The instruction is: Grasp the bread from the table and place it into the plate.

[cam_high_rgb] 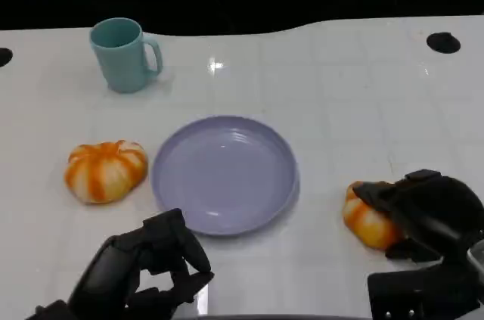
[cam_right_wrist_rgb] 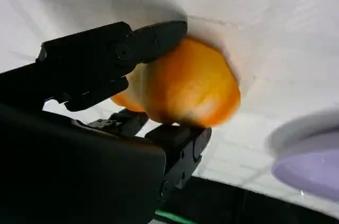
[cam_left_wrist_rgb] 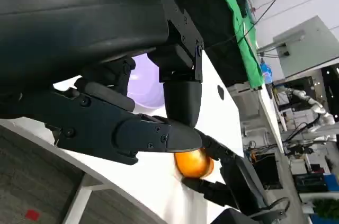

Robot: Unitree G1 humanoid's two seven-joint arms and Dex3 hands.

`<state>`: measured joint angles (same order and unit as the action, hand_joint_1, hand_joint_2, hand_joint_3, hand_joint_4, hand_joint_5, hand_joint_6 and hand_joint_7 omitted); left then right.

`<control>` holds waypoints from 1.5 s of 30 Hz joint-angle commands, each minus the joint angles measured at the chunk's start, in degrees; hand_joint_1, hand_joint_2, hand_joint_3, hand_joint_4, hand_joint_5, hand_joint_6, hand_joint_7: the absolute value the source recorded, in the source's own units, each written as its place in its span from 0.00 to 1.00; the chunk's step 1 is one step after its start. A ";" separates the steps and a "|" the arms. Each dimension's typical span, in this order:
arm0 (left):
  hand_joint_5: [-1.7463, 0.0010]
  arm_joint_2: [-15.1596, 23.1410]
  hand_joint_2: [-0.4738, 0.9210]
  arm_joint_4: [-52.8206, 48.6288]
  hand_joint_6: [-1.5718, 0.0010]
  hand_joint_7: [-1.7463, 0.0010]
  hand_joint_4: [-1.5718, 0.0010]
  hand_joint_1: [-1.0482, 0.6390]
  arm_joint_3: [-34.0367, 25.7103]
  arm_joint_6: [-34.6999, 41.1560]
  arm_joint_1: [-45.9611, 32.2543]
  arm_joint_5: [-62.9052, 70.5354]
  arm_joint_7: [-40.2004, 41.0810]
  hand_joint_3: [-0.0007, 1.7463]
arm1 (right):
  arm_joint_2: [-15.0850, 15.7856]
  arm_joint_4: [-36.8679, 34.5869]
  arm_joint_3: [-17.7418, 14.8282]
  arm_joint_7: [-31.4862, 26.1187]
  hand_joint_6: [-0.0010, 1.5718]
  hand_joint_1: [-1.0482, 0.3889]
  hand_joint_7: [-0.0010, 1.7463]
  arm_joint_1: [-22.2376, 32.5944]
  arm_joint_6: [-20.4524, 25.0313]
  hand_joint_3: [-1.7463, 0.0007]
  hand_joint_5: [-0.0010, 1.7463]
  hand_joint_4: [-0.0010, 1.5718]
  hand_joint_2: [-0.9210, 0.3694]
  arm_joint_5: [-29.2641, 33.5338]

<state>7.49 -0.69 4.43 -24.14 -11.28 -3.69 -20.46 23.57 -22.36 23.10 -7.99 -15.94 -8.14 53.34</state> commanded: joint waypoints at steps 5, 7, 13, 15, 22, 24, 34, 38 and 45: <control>0.00 0.37 1.00 1.07 0.61 0.13 0.56 0.30 -0.08 0.98 -0.25 -0.29 0.46 0.18 | 0.48 -8.71 0.54 -12.91 0.47 0.65 0.98 -3.36 -6.39 0.58 1.00 0.58 0.26 -1.60; 0.00 0.35 1.00 1.32 0.61 0.13 0.56 0.30 -0.06 1.18 -0.33 -0.14 0.56 0.18 | 0.52 -9.48 0.47 -14.23 0.45 0.65 0.99 -4.04 -6.94 0.50 1.00 0.57 0.32 -1.82; 0.00 0.34 1.00 1.27 0.62 0.13 0.56 0.31 -0.08 0.67 -0.33 0.07 0.58 0.18 | 0.30 -11.97 0.01 -20.24 0.46 0.67 1.00 -5.52 -10.03 0.39 1.00 0.58 0.43 -2.75; 0.00 0.33 1.00 1.29 0.61 0.13 0.56 0.31 -0.10 0.82 -0.32 0.10 0.62 0.18 | -0.17 -13.30 -0.70 -22.05 0.47 0.68 0.99 -6.14 -11.41 0.34 1.00 0.59 0.45 -4.17; 0.00 0.25 1.00 1.22 0.62 0.12 0.55 0.31 -0.04 0.76 -0.24 -0.02 0.50 0.18 | -0.26 -9.96 -1.81 -22.37 0.53 0.68 0.91 -6.94 -11.94 0.27 1.00 0.61 0.48 -6.34; 0.00 0.25 1.00 1.34 0.62 0.12 0.55 0.31 -0.01 0.89 -0.27 0.04 0.54 0.18 | -0.49 -8.19 -1.98 -21.62 0.52 0.67 0.93 -6.77 -11.82 0.27 1.00 0.61 0.47 -7.07; 0.00 0.09 1.00 1.28 0.62 0.12 0.55 0.31 0.14 1.05 -0.25 0.00 0.57 0.18 | -3.68 -3.96 -1.96 -18.44 0.47 0.65 1.00 -7.76 -12.92 0.31 1.00 0.62 0.49 -10.48; 0.00 0.14 1.00 2.19 0.62 0.12 0.55 0.31 0.34 1.61 -0.68 0.43 0.81 0.18 | -6.83 -3.22 -1.71 -16.57 0.45 0.63 1.00 -9.41 -12.66 0.30 1.00 0.61 0.50 -11.90; 0.00 -0.14 1.00 2.26 0.62 0.12 0.55 0.30 0.77 1.08 -0.75 0.41 0.72 0.18 | -10.88 -3.81 -0.23 -14.72 0.45 0.62 1.00 -12.58 -11.64 0.29 1.00 0.61 0.50 -10.94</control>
<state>7.07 1.04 5.19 -22.92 -11.64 -3.44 -20.45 13.68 -26.06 22.46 -23.51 -26.64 -20.54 42.44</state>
